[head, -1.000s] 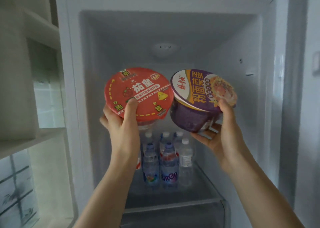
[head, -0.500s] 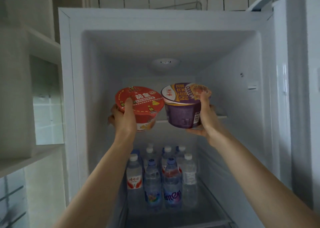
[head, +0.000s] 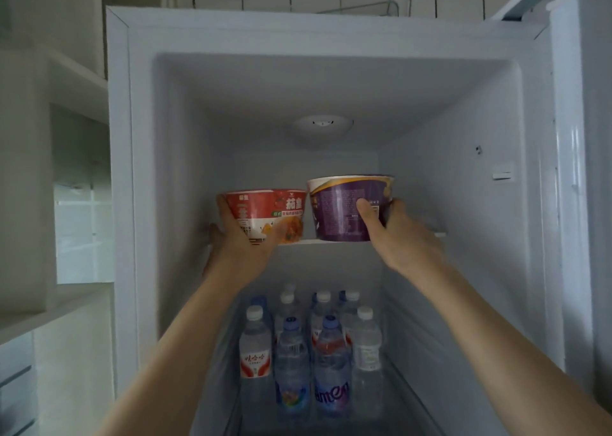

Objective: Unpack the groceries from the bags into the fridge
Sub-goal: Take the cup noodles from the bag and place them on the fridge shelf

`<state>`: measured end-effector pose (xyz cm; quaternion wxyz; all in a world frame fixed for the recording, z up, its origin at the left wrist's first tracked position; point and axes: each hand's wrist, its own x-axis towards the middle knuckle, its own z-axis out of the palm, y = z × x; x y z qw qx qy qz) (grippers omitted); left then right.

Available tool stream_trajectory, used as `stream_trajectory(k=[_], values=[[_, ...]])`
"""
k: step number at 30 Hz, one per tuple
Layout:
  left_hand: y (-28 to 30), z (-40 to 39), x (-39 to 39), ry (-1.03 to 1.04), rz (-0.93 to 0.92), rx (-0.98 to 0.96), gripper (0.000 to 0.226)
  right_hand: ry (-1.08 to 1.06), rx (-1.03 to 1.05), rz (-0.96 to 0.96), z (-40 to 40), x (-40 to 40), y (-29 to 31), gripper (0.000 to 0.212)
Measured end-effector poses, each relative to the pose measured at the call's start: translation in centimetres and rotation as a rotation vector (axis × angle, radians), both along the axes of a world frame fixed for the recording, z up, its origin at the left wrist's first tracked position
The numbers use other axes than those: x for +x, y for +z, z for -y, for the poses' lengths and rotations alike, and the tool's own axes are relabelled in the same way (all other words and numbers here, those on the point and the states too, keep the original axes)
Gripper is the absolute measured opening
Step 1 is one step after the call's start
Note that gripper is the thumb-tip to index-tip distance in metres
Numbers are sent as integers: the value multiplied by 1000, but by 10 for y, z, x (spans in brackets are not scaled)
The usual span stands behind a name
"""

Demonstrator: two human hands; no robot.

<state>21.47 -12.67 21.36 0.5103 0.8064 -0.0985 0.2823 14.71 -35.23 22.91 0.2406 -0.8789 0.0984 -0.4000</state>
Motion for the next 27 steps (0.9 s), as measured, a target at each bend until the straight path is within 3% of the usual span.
stream_trajectory(k=[2,5,8,10,14,19,27], values=[[-8,4,-7,97,86,56,119,-115,-50,-15,-3,-3,-1,86],[-17,13,-17,261,196,189,106,-238,-130,116,-6,-2,-2,95],[-9,16,-23,418,307,333,104,-10,-165,258,-8,5,0,89],[3,20,-24,390,353,390,98,166,-135,306,-10,13,3,83],[19,24,-4,354,390,551,75,251,-103,340,-10,32,8,68],[42,20,46,361,266,631,56,268,-129,286,-2,72,21,55],[61,33,97,431,248,817,31,268,-99,19,-1,138,50,45]])
